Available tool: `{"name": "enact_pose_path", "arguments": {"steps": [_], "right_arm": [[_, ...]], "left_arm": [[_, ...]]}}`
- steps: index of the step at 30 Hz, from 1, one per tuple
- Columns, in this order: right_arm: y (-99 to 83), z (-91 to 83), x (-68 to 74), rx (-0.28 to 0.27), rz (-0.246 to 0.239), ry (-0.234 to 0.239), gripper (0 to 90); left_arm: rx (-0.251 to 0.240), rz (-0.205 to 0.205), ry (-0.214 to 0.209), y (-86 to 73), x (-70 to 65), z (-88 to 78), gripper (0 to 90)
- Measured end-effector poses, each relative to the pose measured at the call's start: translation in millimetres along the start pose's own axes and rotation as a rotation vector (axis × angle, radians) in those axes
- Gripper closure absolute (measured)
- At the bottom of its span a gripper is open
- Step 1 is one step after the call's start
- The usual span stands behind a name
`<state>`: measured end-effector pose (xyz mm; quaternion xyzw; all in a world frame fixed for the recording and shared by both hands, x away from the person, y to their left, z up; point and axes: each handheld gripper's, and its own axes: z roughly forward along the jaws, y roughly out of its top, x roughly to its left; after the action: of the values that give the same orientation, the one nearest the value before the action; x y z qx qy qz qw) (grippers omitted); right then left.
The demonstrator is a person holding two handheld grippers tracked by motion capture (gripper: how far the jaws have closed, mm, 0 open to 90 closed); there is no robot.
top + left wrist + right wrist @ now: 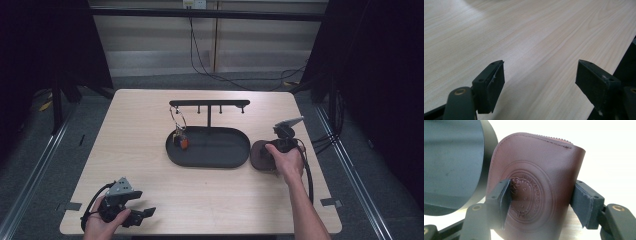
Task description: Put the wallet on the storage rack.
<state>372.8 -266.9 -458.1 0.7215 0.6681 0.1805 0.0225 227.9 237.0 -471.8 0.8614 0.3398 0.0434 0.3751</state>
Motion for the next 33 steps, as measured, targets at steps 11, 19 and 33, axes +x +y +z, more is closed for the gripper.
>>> {"name": "enact_pose_path", "arguments": {"steps": [11,19,33], "right_arm": [[6.1,-20.9,2.9,-0.036,-0.005,-0.008,55.5],[8.8,-35.8,7.1,-0.053,-0.034,-0.028,61.3],[7.7,-42.8,9.8,-0.032,-0.082,-0.041,62.7]], "left_arm": [[-0.018,0.021,-0.007,0.1,-1.8,-1.1,21.8],[-0.047,-0.036,-0.03,-0.6,4.6,-2.2,21.7],[-0.042,-0.029,-0.018,-0.4,4.5,-2.4,21.7]]}}
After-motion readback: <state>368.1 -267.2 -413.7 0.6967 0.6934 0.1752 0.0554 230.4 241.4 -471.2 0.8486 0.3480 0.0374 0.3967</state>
